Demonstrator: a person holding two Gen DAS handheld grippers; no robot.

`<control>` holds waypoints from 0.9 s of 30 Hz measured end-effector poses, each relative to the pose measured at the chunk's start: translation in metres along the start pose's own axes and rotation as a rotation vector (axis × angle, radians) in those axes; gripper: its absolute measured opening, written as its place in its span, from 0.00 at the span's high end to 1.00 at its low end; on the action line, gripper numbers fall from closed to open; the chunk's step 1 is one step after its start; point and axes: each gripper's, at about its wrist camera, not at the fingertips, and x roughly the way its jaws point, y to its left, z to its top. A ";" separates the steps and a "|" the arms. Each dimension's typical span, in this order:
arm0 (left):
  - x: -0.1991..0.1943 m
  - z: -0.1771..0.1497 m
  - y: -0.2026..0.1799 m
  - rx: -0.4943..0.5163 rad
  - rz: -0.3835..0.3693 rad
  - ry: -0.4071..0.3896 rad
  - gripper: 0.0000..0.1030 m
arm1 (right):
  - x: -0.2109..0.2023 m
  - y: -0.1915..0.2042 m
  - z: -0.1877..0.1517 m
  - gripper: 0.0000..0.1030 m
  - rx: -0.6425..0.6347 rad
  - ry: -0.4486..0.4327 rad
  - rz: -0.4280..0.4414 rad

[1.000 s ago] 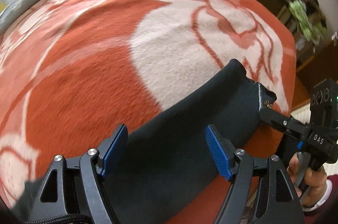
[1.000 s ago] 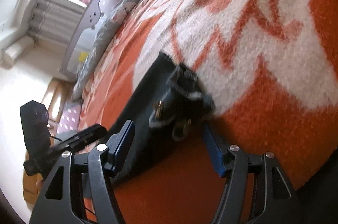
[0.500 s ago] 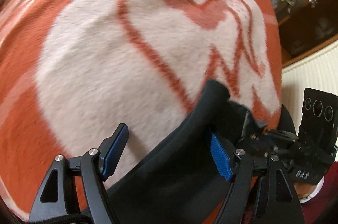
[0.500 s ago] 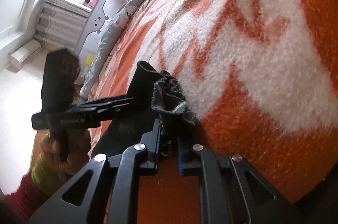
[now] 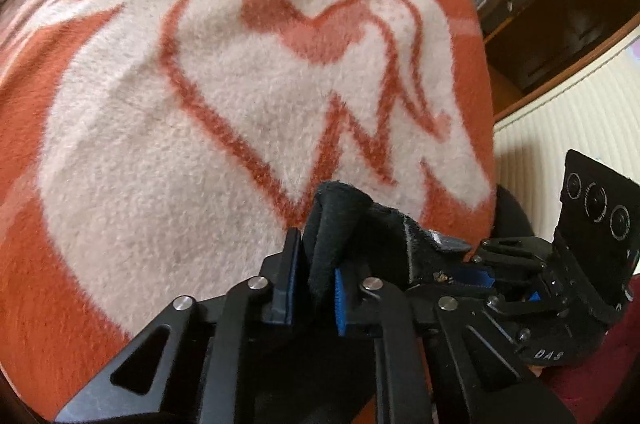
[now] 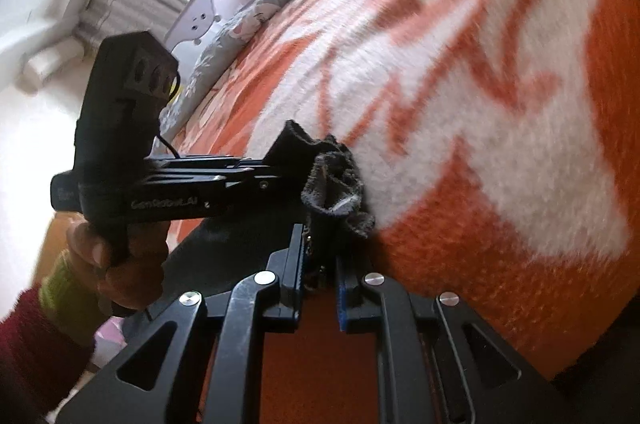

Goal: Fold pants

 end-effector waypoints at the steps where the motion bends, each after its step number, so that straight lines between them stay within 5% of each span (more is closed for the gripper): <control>1: -0.009 -0.004 -0.001 -0.002 0.002 -0.025 0.89 | -0.002 0.007 0.002 0.87 -0.030 -0.005 -0.003; 16: -0.156 -0.098 0.045 -0.201 0.034 -0.345 0.90 | 0.008 0.145 0.002 0.87 -0.382 0.020 0.180; 27: -0.166 -0.184 0.096 -0.418 0.089 -0.404 0.90 | 0.072 0.198 -0.036 0.87 -0.473 0.169 0.224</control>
